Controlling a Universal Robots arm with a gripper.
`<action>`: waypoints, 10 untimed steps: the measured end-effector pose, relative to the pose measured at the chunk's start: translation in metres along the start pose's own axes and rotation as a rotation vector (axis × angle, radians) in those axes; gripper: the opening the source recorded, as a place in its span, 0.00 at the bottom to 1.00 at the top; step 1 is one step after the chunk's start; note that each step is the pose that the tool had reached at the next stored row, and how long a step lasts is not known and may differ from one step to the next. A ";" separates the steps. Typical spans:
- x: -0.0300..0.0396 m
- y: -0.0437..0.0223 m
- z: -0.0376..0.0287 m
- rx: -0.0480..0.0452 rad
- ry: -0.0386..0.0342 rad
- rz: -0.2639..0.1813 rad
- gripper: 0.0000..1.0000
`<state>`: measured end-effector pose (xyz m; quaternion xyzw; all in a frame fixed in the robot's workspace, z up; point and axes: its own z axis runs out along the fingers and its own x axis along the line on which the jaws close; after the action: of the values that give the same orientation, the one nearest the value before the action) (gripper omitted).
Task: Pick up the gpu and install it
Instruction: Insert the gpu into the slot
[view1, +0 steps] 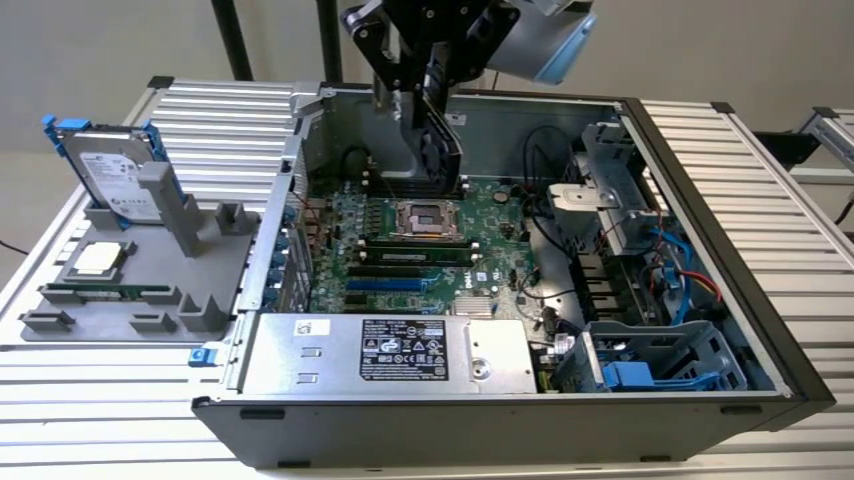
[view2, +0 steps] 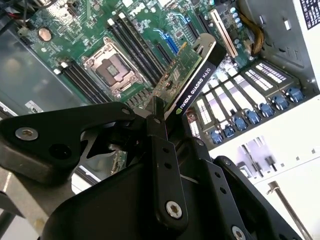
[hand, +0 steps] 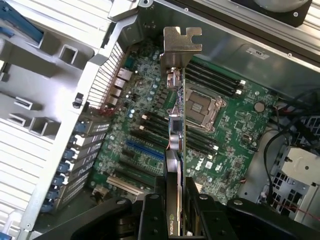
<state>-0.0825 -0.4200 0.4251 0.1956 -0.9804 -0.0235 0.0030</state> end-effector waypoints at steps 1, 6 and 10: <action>0.0000 0.0000 0.0000 0.0000 0.0002 -0.005 0.00; 0.0000 0.0000 0.0000 0.0000 0.0013 -0.027 0.00; 0.0000 0.0000 0.0000 -0.0001 0.0021 -0.045 0.00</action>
<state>-0.0825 -0.4200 0.4251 0.2175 -0.9758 -0.0234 0.0035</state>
